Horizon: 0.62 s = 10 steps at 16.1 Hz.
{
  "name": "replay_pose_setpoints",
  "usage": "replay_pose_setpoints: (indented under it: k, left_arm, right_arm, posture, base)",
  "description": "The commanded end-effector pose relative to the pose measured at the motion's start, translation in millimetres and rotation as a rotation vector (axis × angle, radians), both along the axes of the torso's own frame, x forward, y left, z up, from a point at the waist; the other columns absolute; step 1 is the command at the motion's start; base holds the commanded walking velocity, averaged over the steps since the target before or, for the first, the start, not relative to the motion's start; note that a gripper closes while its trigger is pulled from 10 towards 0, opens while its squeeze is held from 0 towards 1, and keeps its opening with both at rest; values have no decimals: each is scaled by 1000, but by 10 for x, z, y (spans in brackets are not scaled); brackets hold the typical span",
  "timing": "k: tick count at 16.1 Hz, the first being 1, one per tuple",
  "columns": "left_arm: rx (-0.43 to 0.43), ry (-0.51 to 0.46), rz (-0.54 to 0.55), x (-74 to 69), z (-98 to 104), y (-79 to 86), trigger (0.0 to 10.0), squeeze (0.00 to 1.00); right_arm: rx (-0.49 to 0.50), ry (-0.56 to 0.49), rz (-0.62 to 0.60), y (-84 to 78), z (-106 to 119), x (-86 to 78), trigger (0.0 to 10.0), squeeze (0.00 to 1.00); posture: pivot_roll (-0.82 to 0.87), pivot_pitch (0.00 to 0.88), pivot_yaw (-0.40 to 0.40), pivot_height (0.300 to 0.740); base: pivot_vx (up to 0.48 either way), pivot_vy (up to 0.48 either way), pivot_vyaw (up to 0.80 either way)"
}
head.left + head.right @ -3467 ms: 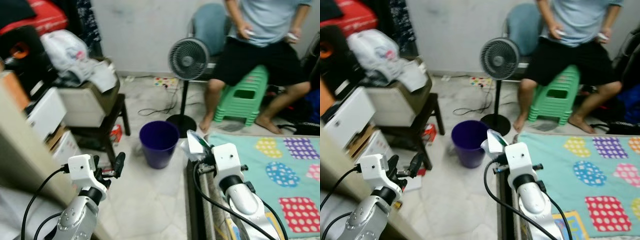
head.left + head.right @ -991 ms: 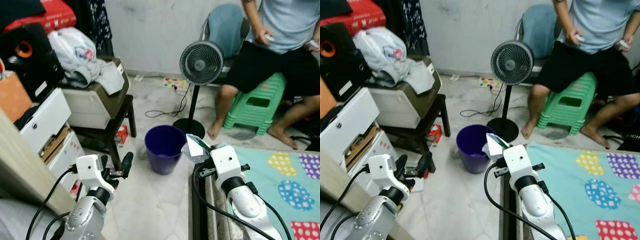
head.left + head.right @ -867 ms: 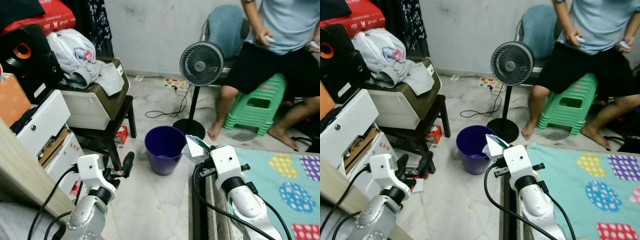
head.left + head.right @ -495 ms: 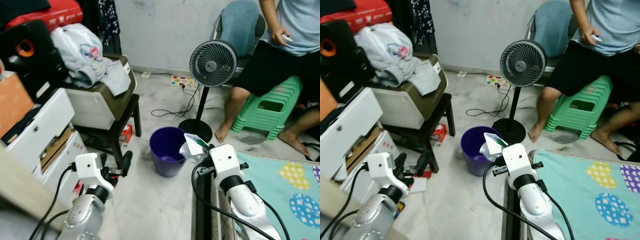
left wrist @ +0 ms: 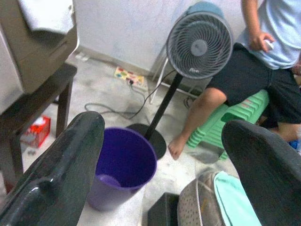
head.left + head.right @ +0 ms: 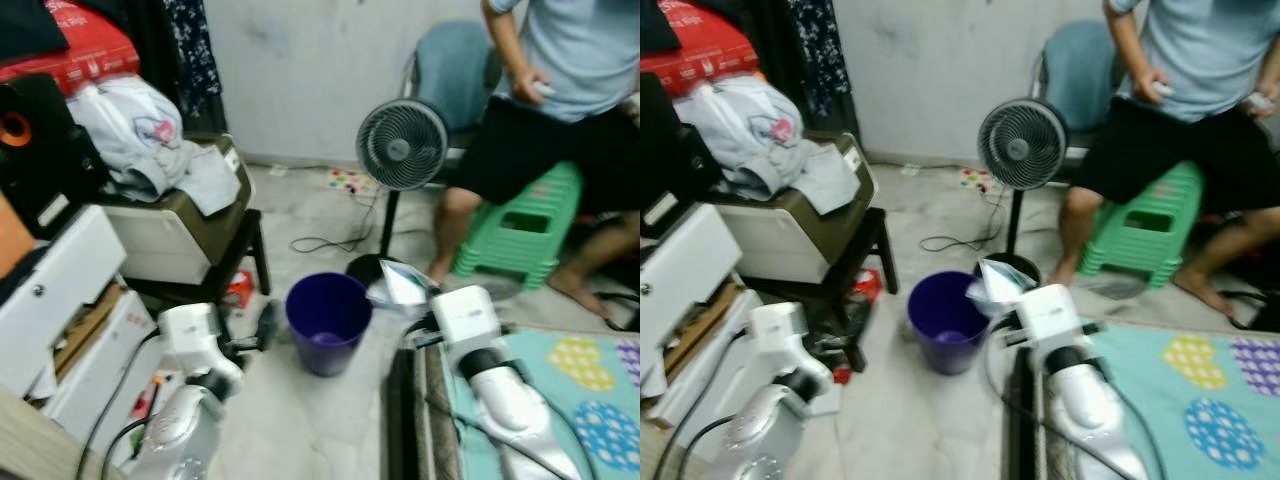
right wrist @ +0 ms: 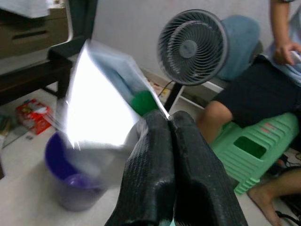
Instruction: Clean up the room
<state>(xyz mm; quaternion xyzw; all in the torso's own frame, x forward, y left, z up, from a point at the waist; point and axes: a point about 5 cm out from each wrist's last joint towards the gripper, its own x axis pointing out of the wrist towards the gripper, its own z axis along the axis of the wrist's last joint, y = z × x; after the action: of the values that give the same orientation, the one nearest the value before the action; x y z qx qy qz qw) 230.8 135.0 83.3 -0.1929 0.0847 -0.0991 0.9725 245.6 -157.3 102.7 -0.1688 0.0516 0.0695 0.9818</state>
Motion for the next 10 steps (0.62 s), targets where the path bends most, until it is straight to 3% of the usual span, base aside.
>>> replay_pose_setpoints:
  k: [1, 10]
  left_arm:
    - [24, -6, 33, 10, 18, 102, 10000, 0]
    - [24, -6, 29, 6, 11, 97, 10000, 0]
  right_arm:
    - [22, -14, 24, 91, 30, 18, 10000, 0]
    - [39, -1, -6, 31, -6, 36, 10000, 0]
  posture:
    - [-64, 0, 13, 740]
    - [-63, 0, 15, 740]
  base:
    - [304, 0, 0]
    - [308, 0, 0]
